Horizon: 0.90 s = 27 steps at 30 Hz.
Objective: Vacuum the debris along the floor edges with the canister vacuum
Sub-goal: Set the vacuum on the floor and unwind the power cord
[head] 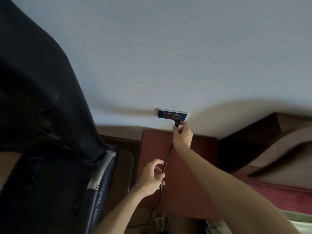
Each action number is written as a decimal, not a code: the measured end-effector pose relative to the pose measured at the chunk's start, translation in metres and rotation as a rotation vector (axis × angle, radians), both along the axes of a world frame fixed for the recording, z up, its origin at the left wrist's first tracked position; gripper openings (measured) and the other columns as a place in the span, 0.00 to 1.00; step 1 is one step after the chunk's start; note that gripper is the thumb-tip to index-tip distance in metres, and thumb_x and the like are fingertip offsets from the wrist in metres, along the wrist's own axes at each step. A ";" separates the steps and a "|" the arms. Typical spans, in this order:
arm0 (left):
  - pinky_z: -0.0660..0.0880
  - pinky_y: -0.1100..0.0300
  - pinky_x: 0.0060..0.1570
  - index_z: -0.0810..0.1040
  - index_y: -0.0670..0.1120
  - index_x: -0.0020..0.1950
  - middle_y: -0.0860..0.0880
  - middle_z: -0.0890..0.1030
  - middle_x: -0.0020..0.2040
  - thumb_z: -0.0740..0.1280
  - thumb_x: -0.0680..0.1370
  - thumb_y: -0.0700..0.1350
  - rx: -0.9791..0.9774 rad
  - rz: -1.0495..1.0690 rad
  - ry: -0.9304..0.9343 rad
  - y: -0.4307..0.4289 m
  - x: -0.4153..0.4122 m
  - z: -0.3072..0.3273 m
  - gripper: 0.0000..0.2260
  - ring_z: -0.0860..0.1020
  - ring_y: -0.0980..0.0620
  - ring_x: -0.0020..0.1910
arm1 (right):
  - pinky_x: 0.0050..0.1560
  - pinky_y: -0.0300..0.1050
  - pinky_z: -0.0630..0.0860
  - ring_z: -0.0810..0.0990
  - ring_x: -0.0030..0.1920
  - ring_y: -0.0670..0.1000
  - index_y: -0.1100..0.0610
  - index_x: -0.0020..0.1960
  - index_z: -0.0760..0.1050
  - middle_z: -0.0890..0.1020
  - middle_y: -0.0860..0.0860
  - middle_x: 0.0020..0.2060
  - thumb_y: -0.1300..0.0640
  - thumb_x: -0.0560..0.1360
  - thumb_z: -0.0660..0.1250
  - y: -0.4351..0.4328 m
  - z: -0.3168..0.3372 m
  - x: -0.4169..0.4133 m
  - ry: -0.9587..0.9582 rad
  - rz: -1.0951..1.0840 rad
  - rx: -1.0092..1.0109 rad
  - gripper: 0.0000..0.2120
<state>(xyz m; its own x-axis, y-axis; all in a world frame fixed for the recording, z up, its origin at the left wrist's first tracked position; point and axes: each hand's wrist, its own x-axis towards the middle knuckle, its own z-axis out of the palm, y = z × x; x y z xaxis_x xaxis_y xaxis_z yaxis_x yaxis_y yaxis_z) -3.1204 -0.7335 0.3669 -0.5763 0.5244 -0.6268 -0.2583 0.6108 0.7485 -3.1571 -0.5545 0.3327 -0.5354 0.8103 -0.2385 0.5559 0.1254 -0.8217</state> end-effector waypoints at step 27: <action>0.82 0.39 0.41 0.74 0.55 0.58 0.46 0.76 0.43 0.67 0.78 0.33 0.049 -0.059 -0.008 0.018 -0.010 -0.020 0.17 0.84 0.46 0.38 | 0.37 0.49 0.67 0.74 0.38 0.59 0.62 0.54 0.69 0.75 0.57 0.36 0.59 0.81 0.58 0.019 0.012 -0.011 -0.074 0.254 0.084 0.07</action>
<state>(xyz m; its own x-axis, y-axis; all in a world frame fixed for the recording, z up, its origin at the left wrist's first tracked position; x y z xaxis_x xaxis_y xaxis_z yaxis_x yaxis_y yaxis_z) -3.1309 -0.7156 0.3468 -0.5385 0.5873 -0.6042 -0.2296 0.5877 0.7759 -3.1681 -0.5355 0.3444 -0.7079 0.6705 -0.2218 0.5556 0.3348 -0.7611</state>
